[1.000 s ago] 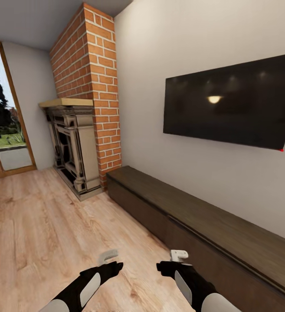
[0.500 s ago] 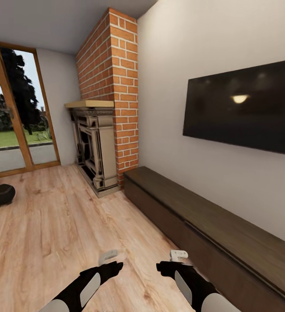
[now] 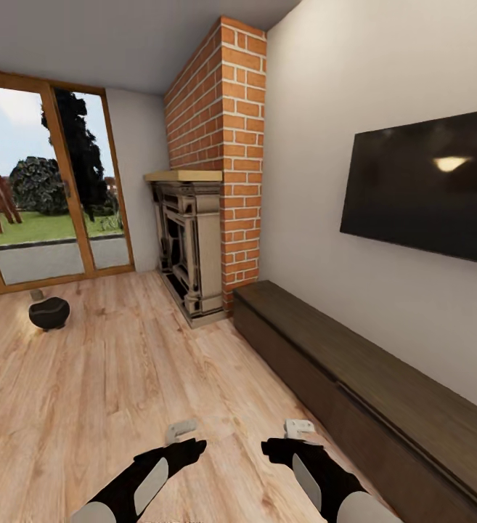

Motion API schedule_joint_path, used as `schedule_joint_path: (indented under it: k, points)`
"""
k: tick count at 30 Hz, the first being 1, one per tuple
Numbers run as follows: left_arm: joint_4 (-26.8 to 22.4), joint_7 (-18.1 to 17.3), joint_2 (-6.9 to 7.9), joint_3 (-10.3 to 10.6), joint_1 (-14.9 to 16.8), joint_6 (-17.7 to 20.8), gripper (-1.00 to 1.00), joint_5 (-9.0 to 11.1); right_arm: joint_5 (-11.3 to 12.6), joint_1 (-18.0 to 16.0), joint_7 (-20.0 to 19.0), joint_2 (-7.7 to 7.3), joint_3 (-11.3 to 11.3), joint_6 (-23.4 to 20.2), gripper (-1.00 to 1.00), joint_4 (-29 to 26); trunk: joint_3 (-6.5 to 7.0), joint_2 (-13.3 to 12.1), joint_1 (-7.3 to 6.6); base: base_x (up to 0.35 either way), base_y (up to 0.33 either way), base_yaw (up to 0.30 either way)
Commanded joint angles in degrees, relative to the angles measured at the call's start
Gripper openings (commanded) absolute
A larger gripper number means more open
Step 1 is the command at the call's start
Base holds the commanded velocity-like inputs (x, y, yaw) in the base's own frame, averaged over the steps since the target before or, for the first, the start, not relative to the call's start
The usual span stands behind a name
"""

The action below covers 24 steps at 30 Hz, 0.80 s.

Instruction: Place each of the two pumpkins and all three candles from the living room inside a cabinet in the living room (use any cabinet), then make sure every cabinet is closed, and position the cauldron so it is next to a table in the living room.

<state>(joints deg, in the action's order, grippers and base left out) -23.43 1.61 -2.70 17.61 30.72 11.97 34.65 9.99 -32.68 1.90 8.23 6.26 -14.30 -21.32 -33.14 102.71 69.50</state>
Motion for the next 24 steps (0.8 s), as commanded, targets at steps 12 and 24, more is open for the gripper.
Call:
schedule_joint_path:
  k: [12, 24]
  points:
    - [-0.1, 0.2, 0.04, 0.3, 0.0, -0.1, 1.0, 0.2, 0.5, 0.0, -0.1, -0.23, 3.3, -0.2, 1.0, -0.2, 1.78, -4.8, -2.65, 0.0, 0.0, 0.091]
    - [-0.1, 0.2, 0.06, 0.3, 0.0, -0.1, 1.0, 0.2, 0.6, 0.0, -0.1, -0.26, 3.9, -0.1, 1.0, -0.2, 1.96, -5.2, -2.87, 0.0, 0.0, 0.0]
